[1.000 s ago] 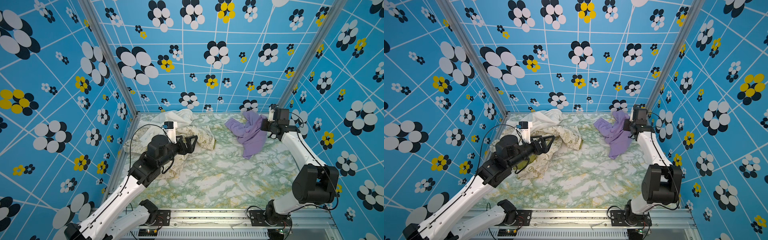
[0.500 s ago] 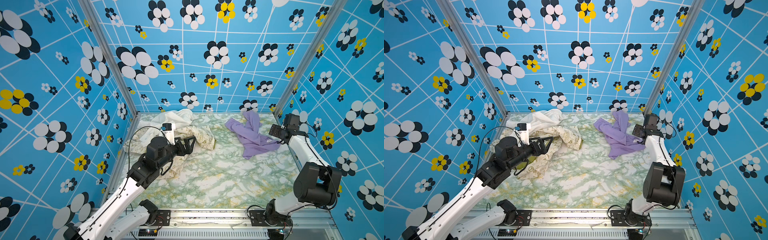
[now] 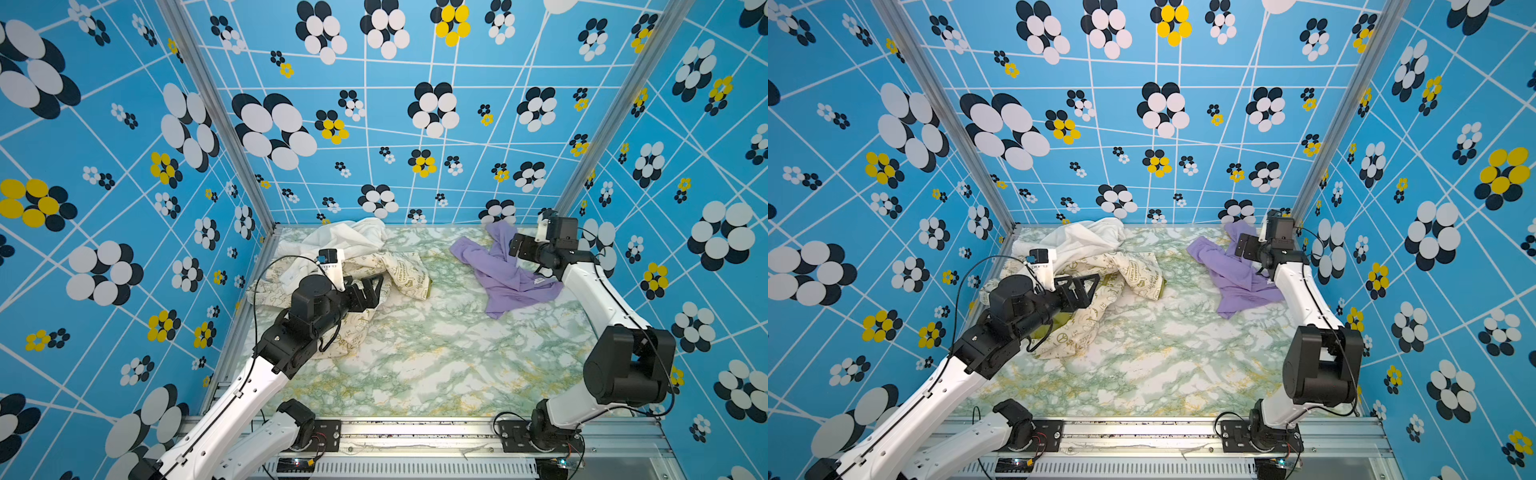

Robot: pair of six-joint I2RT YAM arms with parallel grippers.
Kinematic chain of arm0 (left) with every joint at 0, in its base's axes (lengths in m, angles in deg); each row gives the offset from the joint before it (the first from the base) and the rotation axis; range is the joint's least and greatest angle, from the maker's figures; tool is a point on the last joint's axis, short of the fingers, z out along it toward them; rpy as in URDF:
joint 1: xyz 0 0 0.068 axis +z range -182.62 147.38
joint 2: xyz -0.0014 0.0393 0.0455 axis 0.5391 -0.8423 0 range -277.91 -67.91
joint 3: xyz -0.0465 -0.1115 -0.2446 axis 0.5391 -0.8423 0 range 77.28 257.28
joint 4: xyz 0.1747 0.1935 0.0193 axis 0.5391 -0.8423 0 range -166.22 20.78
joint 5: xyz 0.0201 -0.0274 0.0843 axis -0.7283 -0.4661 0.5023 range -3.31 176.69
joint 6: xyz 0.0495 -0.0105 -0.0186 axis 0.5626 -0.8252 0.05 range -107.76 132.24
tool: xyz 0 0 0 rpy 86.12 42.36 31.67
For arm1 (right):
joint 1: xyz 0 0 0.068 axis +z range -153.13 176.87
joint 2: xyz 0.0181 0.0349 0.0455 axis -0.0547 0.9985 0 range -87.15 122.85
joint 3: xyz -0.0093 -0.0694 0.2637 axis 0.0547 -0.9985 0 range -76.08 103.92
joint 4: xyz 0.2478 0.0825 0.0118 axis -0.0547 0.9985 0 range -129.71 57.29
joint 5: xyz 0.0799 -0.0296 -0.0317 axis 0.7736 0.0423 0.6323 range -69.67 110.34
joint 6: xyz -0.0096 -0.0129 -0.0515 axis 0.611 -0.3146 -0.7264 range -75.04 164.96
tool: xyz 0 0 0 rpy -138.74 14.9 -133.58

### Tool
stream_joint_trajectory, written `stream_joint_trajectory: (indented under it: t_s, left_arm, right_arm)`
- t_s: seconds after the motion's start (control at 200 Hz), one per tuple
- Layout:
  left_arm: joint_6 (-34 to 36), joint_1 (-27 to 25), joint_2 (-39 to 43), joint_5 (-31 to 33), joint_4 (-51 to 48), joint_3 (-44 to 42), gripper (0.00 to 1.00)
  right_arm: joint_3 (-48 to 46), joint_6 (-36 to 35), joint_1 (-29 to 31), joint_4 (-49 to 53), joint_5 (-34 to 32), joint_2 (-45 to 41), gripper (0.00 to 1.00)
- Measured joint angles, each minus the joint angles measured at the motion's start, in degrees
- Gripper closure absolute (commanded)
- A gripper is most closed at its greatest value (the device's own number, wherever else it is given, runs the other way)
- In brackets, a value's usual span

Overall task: Pick out a specific cloth from the pile
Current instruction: 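Open the right gripper and lift it off the purple shirt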

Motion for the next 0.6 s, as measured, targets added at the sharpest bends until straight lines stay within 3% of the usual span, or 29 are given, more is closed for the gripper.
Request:
stream_joint_trajectory:
  t_s: [0.27,0.6]
  left_arm:
    - [1.4,4.2,4.2,1.0,-1.1,-2.7,0.01]
    - [2.8,7.3,4.8,1.3,-2.0,-4.2,0.01]
  right_arm:
    - [3.9,-4.5,1.4,7.0,-1.9,9.4,0.01]
    - [13.5,-8.9,1.4,17.8,-10.3,22.8,0.01]
